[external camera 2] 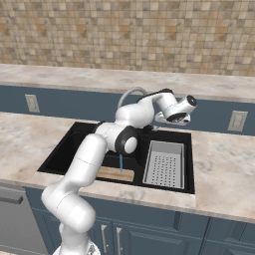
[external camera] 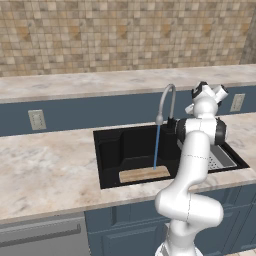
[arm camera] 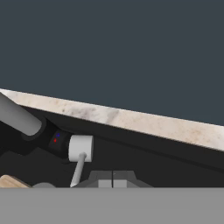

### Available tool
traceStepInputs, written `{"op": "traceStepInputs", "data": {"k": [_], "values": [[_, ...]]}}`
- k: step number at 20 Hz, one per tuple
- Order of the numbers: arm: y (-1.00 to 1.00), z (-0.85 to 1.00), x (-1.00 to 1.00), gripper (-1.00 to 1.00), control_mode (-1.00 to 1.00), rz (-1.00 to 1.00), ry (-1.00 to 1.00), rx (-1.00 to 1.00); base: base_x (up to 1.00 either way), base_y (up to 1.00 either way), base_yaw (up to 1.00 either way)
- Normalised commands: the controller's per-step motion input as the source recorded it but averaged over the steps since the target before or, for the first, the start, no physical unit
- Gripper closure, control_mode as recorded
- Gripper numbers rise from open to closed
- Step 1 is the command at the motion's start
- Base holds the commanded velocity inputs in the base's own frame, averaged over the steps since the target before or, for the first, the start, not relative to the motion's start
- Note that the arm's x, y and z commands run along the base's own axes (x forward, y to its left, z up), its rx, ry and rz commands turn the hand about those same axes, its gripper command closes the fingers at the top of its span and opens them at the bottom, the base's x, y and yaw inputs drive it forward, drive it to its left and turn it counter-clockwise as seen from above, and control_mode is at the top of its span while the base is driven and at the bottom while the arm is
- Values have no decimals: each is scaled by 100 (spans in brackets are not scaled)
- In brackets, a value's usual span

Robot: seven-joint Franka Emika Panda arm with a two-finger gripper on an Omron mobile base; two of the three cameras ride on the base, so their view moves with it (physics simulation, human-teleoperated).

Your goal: Turn on the sink faucet with hot water and rinse the cutting board for ten seconds, then turn off the faucet. Push the cutting board to reach the water if necessary.

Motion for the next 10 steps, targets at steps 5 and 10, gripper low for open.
{"op": "traceStepInputs", "data": {"k": [5, 10], "values": [[0, 0, 0, 100, -100, 0, 0, 0, 0, 0, 0], [0, 0, 0, 100, -100, 0, 0, 0, 0, 0, 0]]}}
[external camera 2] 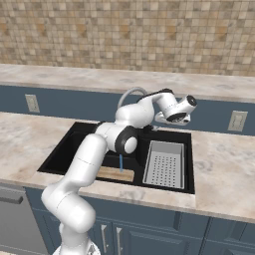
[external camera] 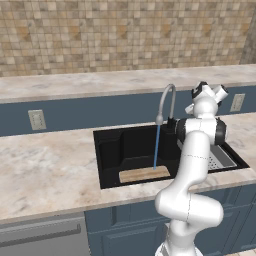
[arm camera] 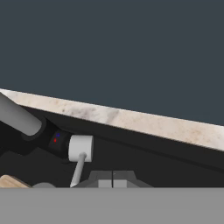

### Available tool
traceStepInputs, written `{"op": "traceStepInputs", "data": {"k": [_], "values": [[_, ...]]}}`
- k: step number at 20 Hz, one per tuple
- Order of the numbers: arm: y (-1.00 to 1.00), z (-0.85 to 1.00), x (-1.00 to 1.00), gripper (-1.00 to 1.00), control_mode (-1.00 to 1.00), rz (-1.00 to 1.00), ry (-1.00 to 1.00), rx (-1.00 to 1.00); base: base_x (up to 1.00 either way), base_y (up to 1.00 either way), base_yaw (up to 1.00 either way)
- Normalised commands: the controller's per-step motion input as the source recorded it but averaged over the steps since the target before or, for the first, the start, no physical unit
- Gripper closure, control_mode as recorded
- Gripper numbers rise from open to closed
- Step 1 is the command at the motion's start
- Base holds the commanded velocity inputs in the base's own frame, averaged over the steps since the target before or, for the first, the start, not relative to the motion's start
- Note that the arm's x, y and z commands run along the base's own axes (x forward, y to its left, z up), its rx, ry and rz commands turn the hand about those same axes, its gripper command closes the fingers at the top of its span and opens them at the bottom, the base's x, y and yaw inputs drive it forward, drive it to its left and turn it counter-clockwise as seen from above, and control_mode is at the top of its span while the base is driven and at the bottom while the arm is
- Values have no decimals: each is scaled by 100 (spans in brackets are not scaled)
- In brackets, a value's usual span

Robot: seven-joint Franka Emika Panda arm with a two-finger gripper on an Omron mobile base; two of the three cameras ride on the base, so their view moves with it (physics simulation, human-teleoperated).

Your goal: Turn on the sink faucet with hot water and rinse the cutting board for ten seconds, then turn off the faucet. Push the cutting board to reach the water if necessary.

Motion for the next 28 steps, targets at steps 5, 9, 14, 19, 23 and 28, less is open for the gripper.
{"op": "traceStepInputs", "data": {"k": [5, 9, 14, 19, 23, 28], "values": [[0, 0, 0, 100, -100, 0, 0, 0, 0, 0, 0], [0, 0, 0, 100, -100, 0, 0, 0, 0, 0, 0], [0, 0, 0, 100, -100, 0, 0, 0, 0, 0, 0], [0, 0, 0, 100, -100, 0, 0, 0, 0, 0, 0], [0, 0, 0, 100, -100, 0, 0, 0, 0, 0, 0], [0, 0, 0, 100, -100, 0, 0, 0, 0, 0, 0]]}}
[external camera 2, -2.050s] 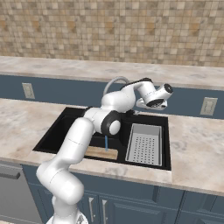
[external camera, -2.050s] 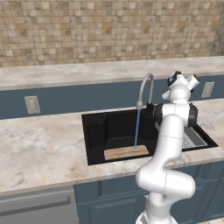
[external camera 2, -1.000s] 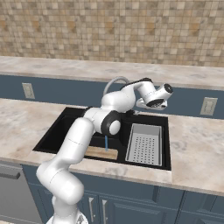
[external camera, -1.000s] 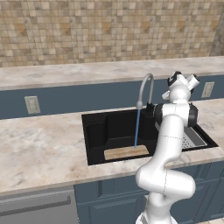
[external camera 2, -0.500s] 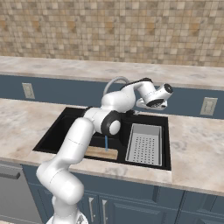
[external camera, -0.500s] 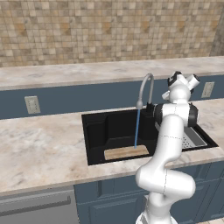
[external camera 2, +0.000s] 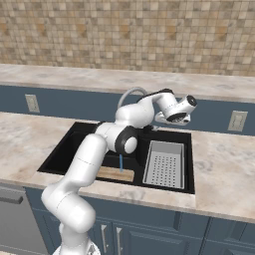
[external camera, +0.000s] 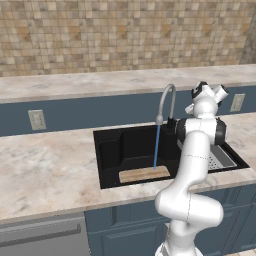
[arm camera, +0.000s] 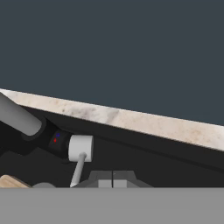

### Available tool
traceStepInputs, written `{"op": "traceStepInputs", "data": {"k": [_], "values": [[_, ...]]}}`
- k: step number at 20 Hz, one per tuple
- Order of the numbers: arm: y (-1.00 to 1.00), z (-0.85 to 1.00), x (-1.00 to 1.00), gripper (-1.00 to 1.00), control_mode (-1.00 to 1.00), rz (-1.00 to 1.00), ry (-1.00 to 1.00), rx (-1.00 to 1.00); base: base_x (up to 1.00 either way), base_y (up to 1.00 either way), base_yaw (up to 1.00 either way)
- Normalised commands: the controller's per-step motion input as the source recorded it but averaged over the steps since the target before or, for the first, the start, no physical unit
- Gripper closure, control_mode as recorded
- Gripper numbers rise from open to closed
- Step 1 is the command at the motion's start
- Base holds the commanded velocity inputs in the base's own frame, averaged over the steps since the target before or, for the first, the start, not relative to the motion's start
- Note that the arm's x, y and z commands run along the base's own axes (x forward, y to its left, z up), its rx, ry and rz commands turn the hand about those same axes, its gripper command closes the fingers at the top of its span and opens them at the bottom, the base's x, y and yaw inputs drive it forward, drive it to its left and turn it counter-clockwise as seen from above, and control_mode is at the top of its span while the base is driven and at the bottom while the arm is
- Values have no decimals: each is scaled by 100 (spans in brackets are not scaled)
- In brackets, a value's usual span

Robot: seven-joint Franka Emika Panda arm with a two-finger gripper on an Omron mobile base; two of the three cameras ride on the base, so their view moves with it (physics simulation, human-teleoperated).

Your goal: Turn on the sink faucet with hot water and rinse the cutting board for ten seconds, then turn off the faucet. Push the cutting board to reach the water if necessary.

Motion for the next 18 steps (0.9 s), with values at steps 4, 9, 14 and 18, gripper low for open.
{"op": "traceStepInputs", "data": {"k": [4, 9, 14, 18], "values": [[0, 0, 0, 100, -100, 0, 0, 0, 0, 0, 0], [0, 0, 0, 100, -100, 0, 0, 0, 0, 0, 0], [0, 0, 0, 100, -100, 0, 0, 0, 0, 0, 0], [0, 0, 0, 100, -100, 0, 0, 0, 0, 0, 0]]}}
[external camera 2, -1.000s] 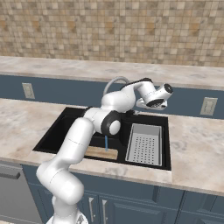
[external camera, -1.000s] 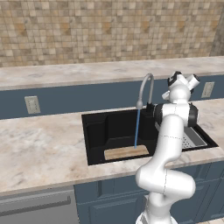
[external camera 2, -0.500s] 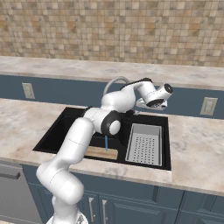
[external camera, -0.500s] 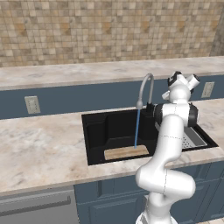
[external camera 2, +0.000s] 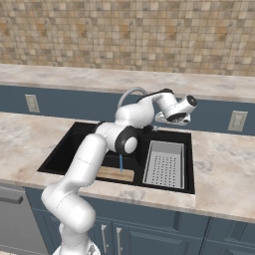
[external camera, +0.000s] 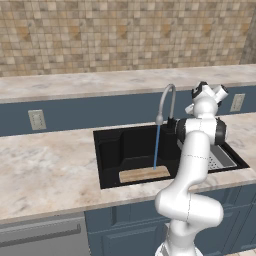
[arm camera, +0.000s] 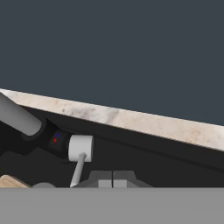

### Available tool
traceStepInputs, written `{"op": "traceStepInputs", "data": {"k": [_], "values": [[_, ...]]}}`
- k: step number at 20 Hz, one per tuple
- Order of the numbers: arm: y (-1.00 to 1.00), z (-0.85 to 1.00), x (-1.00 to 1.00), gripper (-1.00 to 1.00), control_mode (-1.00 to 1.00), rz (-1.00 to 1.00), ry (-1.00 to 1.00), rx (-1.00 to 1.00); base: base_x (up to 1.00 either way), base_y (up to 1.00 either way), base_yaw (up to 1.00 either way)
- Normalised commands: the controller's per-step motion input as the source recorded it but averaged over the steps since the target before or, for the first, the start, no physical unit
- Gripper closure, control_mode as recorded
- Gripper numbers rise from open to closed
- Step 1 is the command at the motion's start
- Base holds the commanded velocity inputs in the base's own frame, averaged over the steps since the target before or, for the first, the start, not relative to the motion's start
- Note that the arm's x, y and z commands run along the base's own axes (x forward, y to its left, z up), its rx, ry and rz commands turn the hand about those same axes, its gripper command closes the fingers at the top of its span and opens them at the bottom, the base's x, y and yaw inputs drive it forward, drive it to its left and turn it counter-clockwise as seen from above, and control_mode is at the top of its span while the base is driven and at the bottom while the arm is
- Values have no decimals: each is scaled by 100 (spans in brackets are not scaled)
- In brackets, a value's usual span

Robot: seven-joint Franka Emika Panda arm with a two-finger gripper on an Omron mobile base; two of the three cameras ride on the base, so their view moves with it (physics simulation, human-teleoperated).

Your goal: Turn on the sink faucet with hot water and rinse the cutting board for ten seconds, then turn off the faucet. Push the cutting board to reach the water if necessary.

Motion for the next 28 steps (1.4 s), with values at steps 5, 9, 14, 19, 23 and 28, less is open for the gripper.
{"op": "traceStepInputs", "data": {"k": [5, 9, 14, 19, 23, 28], "values": [[0, 0, 0, 100, -100, 0, 0, 0, 0, 0, 0], [0, 0, 0, 100, -100, 0, 0, 0, 0, 0, 0], [0, 0, 0, 100, -100, 0, 0, 0, 0, 0, 0], [0, 0, 0, 100, -100, 0, 0, 0, 0, 0, 0], [0, 0, 0, 100, -100, 0, 0, 0, 0, 0, 0], [0, 0, 0, 100, -100, 0, 0, 0, 0, 0, 0]]}}
